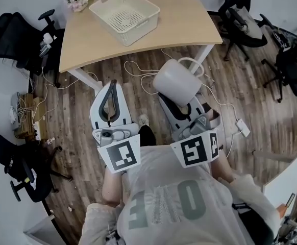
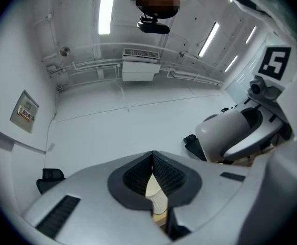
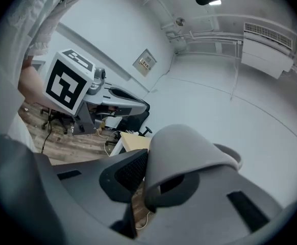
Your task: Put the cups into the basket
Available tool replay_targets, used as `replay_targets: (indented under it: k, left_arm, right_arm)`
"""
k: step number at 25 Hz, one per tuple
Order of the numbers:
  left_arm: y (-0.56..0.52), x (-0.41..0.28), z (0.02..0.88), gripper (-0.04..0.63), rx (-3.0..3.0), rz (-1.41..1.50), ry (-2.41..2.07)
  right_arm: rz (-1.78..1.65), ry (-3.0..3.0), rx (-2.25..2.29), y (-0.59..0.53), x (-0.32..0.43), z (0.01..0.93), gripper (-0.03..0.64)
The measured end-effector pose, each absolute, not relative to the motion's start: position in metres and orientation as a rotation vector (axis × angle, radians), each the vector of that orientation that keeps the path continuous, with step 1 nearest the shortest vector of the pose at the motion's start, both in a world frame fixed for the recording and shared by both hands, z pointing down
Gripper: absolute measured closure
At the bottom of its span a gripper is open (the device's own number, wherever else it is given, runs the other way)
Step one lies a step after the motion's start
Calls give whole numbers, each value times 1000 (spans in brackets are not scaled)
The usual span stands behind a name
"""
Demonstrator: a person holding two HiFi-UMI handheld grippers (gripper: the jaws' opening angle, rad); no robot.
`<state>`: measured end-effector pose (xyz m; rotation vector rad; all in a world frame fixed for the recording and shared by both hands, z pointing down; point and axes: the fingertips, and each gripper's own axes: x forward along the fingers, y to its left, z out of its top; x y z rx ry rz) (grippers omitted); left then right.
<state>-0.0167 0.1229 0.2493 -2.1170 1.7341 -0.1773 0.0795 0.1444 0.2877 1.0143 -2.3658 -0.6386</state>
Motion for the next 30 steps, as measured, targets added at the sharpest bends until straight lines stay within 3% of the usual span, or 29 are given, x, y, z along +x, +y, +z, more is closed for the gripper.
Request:
replay_targets:
  k: [15,23,30]
  left_arm:
    - [-51,-85,257,586,-2246,-103,1647]
    - [-116,-108,276,586,-2310,-75,1607]
    - [-153,-90,262,586,-2382,-34,1617]
  right_arm:
    - [-652,-2271,1178,-54,0,266,580]
    - [-592,-2181,1189,-93,-6,284,580]
    - [-571,-2163,1187,-121,6,291,580]
